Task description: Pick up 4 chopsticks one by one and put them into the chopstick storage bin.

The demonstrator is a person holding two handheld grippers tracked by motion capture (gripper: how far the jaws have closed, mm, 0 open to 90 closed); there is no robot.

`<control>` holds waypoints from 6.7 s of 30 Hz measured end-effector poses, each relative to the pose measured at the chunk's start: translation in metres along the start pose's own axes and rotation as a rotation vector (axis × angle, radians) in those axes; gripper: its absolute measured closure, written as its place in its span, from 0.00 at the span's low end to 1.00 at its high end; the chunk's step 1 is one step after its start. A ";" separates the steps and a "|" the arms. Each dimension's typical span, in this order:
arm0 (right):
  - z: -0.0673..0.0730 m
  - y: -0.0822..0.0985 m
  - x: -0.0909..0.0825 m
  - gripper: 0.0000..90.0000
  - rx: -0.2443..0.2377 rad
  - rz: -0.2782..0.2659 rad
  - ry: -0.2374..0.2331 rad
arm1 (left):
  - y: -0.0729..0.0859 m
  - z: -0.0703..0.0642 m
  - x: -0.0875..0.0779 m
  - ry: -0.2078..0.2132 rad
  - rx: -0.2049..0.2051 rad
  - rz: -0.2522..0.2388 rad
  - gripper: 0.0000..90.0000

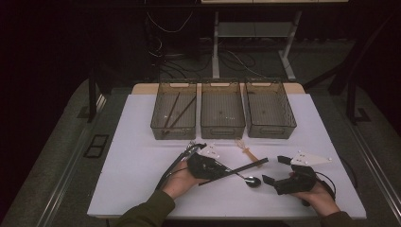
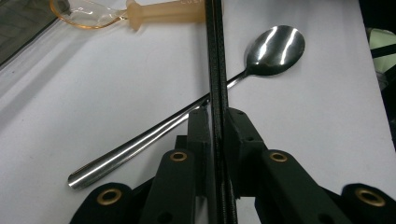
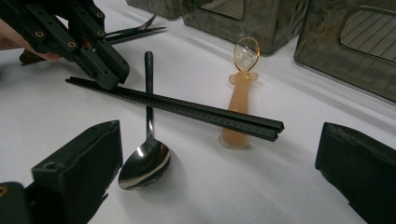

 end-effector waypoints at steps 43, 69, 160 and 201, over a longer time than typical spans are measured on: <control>0.001 0.000 0.000 0.01 0.002 -0.002 -0.003 | 0.005 0.001 0.000 -0.084 0.047 -0.001 0.95; 0.002 0.000 0.001 0.01 -0.001 0.004 -0.011 | 0.006 0.010 -0.056 -0.095 0.001 -0.083 0.95; 0.003 -0.001 0.002 0.01 0.002 -0.004 -0.015 | -0.025 0.194 -0.138 -0.589 -0.489 -0.194 0.95; 0.004 -0.001 0.002 0.01 -0.001 -0.001 -0.016 | -0.036 0.162 -0.135 -0.504 -0.333 -0.187 0.50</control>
Point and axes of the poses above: each handheld gripper's, and its own axes: x roughly forward along the jaws, y roughly out of its underside, z roughly to its left, the point moved 5 cm from there along x, roughly forward along the jaws, and after that the axes turned 8 degrees about -x, right-handed, at the moved point
